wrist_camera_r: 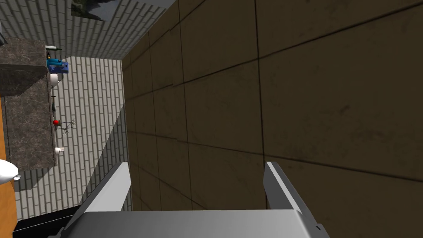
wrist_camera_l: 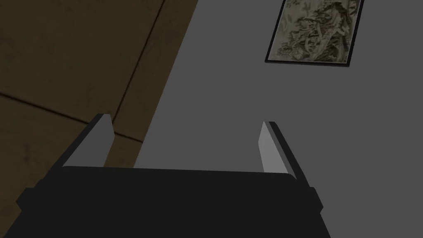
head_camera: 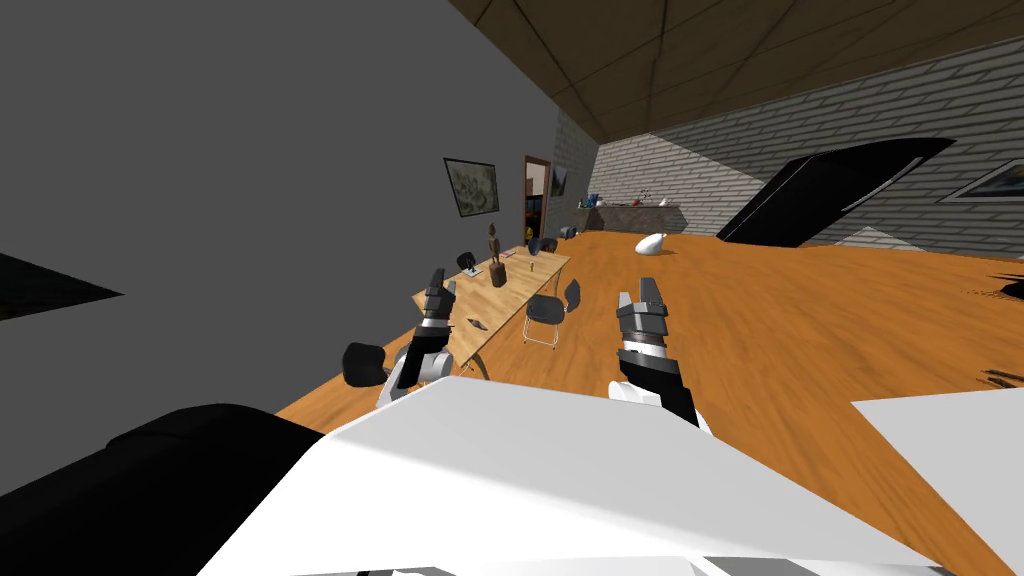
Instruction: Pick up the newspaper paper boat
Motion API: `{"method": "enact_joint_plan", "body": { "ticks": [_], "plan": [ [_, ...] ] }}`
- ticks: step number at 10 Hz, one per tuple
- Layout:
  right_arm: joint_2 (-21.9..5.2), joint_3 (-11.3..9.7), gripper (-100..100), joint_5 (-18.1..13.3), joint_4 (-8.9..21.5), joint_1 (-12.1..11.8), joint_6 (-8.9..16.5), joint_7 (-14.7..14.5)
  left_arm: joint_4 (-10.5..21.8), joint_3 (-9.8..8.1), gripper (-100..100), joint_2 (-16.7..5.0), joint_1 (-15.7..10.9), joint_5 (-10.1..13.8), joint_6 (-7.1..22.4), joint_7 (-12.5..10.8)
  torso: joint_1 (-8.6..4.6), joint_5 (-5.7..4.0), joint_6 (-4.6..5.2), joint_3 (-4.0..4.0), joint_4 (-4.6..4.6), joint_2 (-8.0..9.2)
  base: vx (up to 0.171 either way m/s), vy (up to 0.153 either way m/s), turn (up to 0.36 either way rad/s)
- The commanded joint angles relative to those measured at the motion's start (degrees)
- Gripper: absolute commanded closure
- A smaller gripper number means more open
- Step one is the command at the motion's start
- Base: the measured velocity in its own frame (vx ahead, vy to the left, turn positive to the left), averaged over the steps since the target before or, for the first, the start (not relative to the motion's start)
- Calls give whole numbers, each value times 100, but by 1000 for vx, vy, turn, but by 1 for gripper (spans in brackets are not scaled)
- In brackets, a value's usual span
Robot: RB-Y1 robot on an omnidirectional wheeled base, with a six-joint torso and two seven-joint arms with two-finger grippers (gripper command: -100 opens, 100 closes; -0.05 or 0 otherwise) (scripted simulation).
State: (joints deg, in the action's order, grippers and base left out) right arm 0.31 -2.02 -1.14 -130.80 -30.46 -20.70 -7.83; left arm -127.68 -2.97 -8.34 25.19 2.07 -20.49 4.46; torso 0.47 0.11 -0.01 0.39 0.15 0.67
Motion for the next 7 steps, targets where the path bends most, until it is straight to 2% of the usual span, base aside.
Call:
{"method": "enact_joint_plan", "body": {
  "ticks": [1, 3, 5, 7],
  "plan": [
    [0, 0, 0, 0, 0, 0, 0, 0, 235, -248, -100, -19, -15, -146, 84, 114, 0, 0, 0, 0, 0, 0, -203, 143, 33],
    [0, 0, 0, 0, 0, 0, 0, 0, 460, -443, -100, -14, -59, -251, 160, 198, 6, 2, 0, 5, 2, 8, -182, 114, 25],
    [1, -1, 0, 0, 0, 0, 0, 0, 725, -629, -100, -18, -118, -353, 256, 286, -21, -3, 0, -2, 0, -4, -141, 45, 22],
    [1, -1, 0, 0, 0, -1, 0, 0, 1043, -799, -100, -55, -197, -447, 376, 374, -33, -6, 1, -14, -5, -25, -83, 28, 23]
  ]
}}
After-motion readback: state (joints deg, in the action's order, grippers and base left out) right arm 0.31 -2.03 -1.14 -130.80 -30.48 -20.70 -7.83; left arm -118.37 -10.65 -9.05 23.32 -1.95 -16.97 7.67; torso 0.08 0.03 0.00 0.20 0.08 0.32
